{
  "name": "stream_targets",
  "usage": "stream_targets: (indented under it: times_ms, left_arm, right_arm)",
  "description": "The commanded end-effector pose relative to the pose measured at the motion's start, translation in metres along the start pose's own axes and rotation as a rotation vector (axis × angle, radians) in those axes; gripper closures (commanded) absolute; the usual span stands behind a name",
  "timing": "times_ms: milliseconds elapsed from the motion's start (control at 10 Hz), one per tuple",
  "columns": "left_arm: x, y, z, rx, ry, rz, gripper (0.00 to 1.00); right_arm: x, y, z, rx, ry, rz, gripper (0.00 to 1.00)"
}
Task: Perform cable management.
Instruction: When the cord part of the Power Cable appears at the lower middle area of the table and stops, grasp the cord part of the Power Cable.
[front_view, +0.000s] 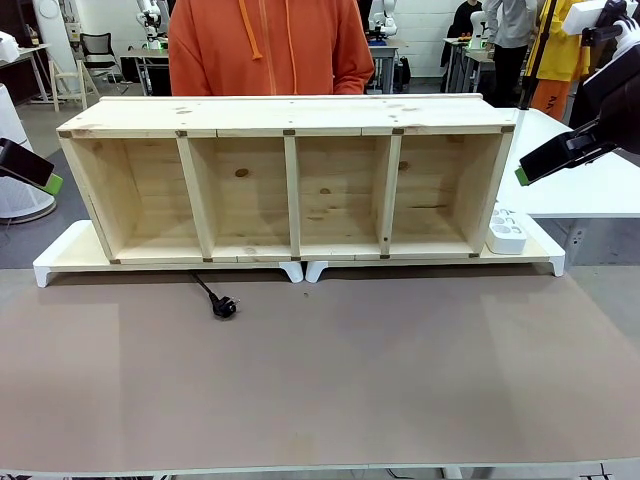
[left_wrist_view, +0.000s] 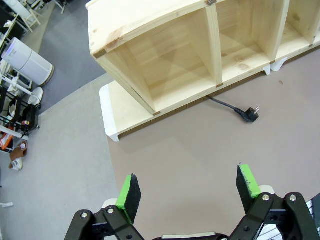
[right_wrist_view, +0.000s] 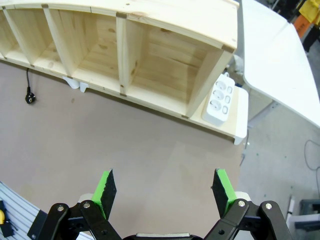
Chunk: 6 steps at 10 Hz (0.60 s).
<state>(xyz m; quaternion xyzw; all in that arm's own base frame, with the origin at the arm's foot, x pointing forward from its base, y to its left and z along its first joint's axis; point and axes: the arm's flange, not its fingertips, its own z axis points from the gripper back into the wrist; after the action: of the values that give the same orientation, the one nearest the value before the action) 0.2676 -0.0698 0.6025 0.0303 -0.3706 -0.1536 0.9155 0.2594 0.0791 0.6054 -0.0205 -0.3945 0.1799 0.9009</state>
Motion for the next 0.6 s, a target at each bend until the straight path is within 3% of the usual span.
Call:
stream_targets:
  times_ms: [0, 500]
  left_arm:
    - [-0.0012, 0.0003, 0.0009, -0.002, 0.006, -0.005, 0.00]
    - [-0.0012, 0.0003, 0.0009, -0.002, 0.006, -0.005, 0.00]
  right_arm:
    - [0.0004, -0.0005, -0.0005, -0.003, -0.001, 0.000, 0.00]
    - [0.0004, -0.0005, -0.0005, -0.003, -0.001, 0.000, 0.00]
